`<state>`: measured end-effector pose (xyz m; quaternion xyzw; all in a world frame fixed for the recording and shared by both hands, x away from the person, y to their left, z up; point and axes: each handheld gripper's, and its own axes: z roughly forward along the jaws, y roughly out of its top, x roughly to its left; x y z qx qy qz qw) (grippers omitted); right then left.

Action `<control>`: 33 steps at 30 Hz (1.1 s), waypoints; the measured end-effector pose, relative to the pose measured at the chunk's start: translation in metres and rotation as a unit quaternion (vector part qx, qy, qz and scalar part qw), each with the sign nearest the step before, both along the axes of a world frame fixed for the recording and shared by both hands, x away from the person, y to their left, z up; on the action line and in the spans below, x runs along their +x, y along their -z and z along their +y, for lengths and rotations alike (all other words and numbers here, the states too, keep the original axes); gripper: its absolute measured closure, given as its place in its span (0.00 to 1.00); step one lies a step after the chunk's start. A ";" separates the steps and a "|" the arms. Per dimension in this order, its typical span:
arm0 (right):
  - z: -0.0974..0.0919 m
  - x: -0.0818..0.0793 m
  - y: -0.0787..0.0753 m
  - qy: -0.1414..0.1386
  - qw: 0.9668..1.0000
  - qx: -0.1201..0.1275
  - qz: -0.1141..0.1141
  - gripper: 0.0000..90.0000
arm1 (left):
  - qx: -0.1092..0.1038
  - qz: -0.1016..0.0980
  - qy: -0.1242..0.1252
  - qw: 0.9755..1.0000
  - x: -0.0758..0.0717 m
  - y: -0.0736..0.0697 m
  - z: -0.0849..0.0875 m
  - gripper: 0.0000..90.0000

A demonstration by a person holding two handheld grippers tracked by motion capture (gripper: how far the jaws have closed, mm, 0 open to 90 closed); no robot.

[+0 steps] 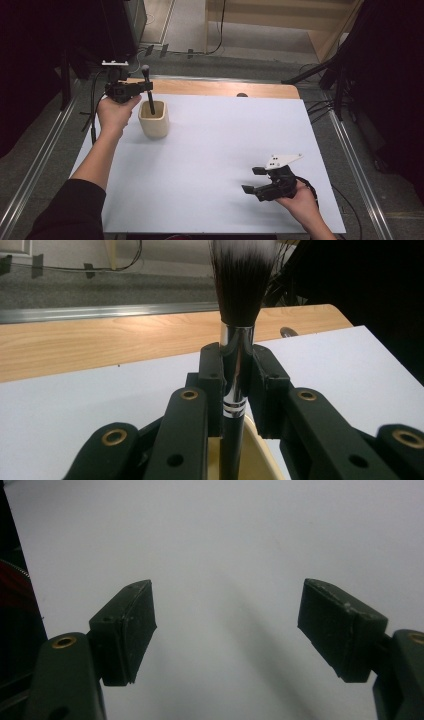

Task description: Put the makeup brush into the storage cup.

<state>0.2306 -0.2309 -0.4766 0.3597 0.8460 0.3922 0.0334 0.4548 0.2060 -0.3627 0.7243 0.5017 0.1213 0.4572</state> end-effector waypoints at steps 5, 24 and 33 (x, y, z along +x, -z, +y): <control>0.000 0.000 0.000 0.000 1.000 0.000 0.000 0.27 | 0.005 0.004 0.003 1.000 0.000 0.005 -0.002 0.87; 0.001 0.000 0.000 -0.005 1.000 -0.006 -0.006 0.27 | 0.019 0.017 0.007 1.000 -0.004 0.019 -0.006 0.87; 0.002 0.000 0.000 -0.007 1.000 -0.006 -0.006 0.27 | 0.017 0.022 0.012 1.000 -0.004 0.021 -0.009 0.87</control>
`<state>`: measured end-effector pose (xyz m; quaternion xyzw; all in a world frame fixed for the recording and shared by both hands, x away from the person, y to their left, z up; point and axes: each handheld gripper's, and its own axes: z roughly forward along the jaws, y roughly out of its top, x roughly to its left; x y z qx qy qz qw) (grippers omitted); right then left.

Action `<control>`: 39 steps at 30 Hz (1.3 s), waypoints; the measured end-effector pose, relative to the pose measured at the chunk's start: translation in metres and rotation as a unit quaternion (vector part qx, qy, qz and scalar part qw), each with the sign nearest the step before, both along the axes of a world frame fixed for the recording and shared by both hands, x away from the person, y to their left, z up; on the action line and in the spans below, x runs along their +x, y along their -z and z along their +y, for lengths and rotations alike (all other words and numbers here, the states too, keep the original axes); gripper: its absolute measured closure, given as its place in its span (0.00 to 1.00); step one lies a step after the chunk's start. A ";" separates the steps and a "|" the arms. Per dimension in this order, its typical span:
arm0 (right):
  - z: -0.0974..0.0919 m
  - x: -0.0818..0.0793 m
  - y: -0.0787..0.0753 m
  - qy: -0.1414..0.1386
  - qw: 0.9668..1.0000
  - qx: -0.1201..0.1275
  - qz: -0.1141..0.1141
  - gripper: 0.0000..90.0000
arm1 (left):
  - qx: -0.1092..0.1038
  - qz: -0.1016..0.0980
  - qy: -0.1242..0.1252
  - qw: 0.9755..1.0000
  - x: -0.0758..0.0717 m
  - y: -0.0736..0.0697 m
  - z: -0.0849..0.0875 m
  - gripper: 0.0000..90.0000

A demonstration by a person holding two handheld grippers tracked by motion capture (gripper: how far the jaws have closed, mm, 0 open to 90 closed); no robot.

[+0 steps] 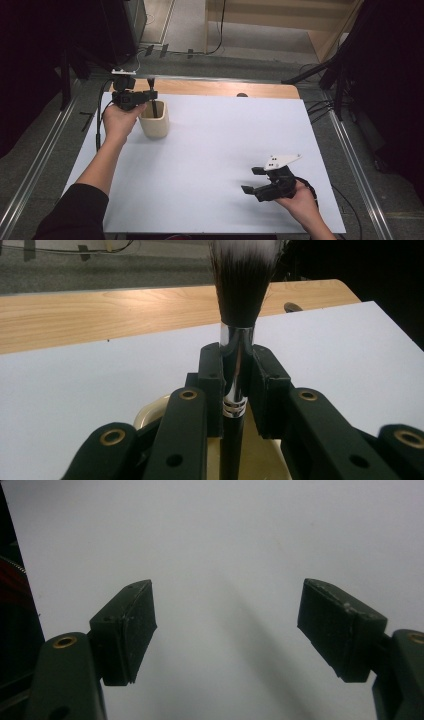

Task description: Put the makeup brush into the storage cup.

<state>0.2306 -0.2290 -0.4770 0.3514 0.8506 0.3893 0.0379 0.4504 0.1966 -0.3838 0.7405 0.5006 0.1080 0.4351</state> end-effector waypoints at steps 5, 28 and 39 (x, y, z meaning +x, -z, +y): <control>0.000 0.000 0.000 -0.002 1.000 0.002 -0.001 0.27 | 0.002 0.004 -0.001 1.000 0.001 0.001 0.000 0.87; 0.000 0.000 0.000 -0.003 1.000 -0.001 0.000 0.27 | 0.012 -0.003 -0.001 1.000 -0.005 -0.009 0.013 0.36; 0.001 -0.001 0.000 -0.002 1.000 -0.002 0.001 0.27 | 0.008 0.003 0.013 1.000 -0.014 -0.016 0.018 0.34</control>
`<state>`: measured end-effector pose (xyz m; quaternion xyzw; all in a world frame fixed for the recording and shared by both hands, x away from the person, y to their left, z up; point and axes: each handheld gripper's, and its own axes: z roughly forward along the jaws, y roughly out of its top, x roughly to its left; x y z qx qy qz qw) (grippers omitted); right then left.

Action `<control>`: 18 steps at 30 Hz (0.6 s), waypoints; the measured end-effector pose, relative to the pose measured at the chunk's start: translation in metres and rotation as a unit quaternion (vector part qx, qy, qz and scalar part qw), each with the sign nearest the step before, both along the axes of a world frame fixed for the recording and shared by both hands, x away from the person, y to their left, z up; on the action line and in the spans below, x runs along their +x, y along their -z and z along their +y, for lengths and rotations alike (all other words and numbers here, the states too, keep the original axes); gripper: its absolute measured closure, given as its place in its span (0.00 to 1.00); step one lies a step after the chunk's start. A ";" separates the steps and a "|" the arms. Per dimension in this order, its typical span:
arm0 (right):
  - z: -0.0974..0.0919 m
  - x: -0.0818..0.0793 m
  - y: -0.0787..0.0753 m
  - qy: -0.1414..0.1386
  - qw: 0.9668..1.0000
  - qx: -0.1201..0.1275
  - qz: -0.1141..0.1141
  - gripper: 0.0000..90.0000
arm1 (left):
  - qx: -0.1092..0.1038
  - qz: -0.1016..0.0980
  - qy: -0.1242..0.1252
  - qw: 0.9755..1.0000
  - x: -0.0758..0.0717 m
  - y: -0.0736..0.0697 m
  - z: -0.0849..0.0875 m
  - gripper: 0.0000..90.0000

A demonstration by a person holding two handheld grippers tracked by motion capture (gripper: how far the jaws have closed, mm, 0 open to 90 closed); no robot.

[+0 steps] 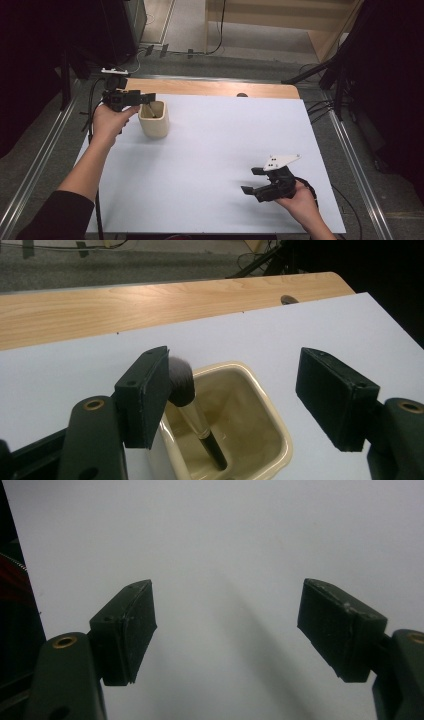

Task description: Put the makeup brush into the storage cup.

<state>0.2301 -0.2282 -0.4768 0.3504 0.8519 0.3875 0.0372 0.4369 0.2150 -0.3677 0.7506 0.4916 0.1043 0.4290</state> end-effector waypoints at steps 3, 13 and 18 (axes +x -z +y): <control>0.000 0.000 0.000 0.000 1.000 0.000 0.000 0.27 | 0.002 0.001 -0.001 1.000 -0.003 -0.002 0.003 0.34; 0.000 0.000 0.000 0.000 1.000 0.001 -0.002 0.27 | 0.005 0.002 0.000 1.000 -0.015 -0.002 0.012 0.32; 0.000 0.000 0.000 -0.001 1.000 0.000 -0.004 0.27 | 0.010 -0.002 0.007 1.000 -0.021 -0.001 0.016 0.30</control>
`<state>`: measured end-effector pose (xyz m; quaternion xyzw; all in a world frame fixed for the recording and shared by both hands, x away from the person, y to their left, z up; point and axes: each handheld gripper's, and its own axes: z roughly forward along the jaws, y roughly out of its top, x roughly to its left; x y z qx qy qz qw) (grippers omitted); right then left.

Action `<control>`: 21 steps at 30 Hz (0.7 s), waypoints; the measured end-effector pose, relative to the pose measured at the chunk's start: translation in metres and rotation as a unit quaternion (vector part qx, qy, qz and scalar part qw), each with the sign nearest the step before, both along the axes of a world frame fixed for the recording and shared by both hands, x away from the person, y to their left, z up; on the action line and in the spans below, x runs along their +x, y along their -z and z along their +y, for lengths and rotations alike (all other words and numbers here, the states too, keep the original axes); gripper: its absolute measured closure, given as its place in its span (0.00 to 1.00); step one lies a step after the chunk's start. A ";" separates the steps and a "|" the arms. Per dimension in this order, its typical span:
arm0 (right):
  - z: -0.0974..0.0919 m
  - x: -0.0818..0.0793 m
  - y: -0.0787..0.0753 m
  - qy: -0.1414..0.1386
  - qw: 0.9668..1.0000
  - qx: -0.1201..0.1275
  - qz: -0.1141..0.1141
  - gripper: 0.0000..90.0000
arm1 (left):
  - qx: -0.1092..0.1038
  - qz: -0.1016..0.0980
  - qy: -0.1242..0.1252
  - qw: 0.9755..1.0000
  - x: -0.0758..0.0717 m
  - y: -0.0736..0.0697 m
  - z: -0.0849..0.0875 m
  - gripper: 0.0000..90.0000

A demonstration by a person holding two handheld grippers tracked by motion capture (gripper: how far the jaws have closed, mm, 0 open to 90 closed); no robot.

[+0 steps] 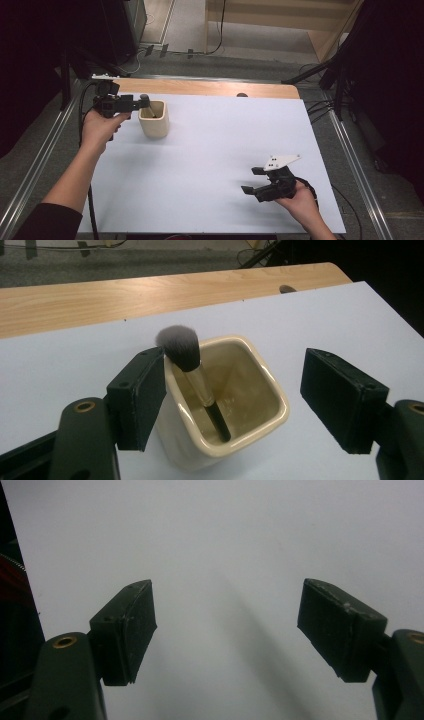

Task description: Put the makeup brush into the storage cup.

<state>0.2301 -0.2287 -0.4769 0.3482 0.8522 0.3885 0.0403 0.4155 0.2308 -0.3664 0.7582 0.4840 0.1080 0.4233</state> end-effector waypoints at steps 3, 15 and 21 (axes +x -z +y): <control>0.000 0.000 0.000 0.000 1.000 0.000 0.000 0.27 | 0.002 0.000 0.004 1.000 -0.003 0.001 0.002 0.28; 0.001 -0.001 0.000 0.001 1.000 -0.001 -0.001 0.27 | 0.007 -0.015 0.022 1.000 -0.023 0.004 0.013 0.24; 0.001 -0.001 0.000 0.003 1.000 -0.001 -0.001 0.27 | 0.006 -0.015 0.026 1.000 -0.029 0.009 0.017 0.23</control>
